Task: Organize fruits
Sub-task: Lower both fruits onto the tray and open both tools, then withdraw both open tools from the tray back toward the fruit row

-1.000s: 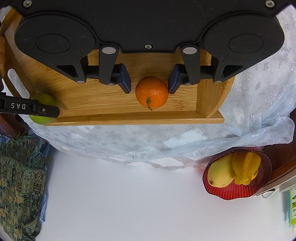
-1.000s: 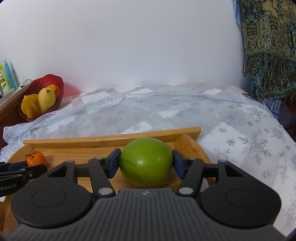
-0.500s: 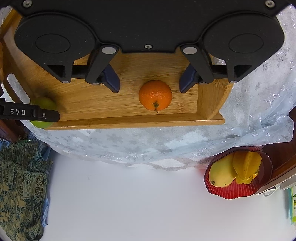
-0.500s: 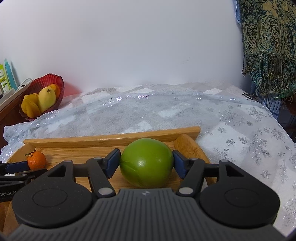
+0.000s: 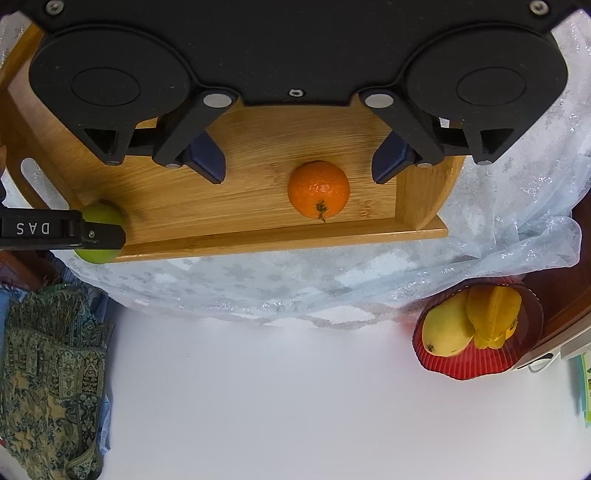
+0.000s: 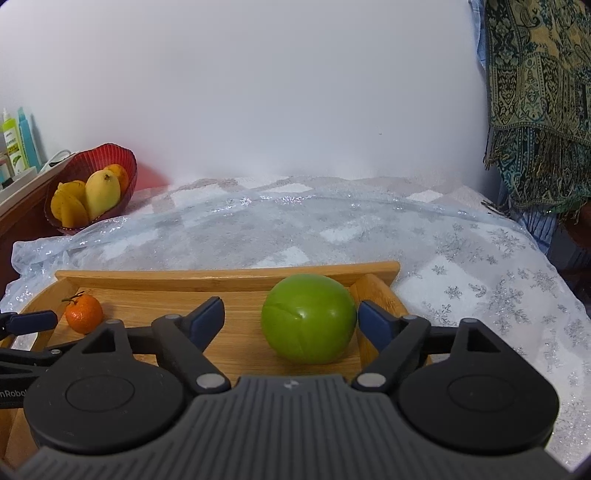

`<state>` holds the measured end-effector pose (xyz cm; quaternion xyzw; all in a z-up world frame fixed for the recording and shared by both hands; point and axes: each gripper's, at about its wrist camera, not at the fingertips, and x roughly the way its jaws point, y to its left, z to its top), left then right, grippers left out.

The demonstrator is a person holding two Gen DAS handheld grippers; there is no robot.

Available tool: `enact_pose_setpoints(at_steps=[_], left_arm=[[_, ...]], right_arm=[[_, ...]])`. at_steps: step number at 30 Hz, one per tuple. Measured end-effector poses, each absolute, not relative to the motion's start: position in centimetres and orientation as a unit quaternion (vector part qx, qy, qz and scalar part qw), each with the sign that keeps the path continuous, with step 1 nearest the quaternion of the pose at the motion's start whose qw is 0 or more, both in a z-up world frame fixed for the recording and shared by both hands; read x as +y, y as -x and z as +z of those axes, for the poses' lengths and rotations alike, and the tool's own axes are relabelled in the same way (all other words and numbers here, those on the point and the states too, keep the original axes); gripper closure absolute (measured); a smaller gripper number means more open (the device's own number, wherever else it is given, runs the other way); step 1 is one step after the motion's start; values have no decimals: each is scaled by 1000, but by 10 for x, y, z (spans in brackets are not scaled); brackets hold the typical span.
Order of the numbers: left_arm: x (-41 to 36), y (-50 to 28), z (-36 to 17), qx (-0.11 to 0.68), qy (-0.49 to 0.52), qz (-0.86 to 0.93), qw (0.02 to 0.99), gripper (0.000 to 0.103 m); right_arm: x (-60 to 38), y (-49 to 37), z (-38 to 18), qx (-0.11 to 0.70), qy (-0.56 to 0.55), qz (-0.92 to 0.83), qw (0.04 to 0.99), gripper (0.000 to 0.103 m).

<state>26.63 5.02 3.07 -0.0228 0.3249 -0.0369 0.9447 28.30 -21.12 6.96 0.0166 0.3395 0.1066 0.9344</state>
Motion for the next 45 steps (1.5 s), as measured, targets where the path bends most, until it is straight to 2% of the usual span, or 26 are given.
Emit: enact_pose_setpoints(at_steps=[9, 16, 35, 45], left_arm=[[52, -249, 37, 319, 18, -37, 947, 10], [53, -224, 44, 310, 19, -35, 950, 8], [38, -142, 52, 261, -2, -30, 965, 4], [47, -88, 44, 250, 72, -30, 965, 0]], right_arm=[[-210, -259, 81, 324, -6, 114, 939, 11], [-208, -231, 92, 303, 1, 111, 946, 0], [-227, -147, 96, 254, -20, 100, 962, 0], [-224, -85, 92, 195, 6, 96, 976, 0]])
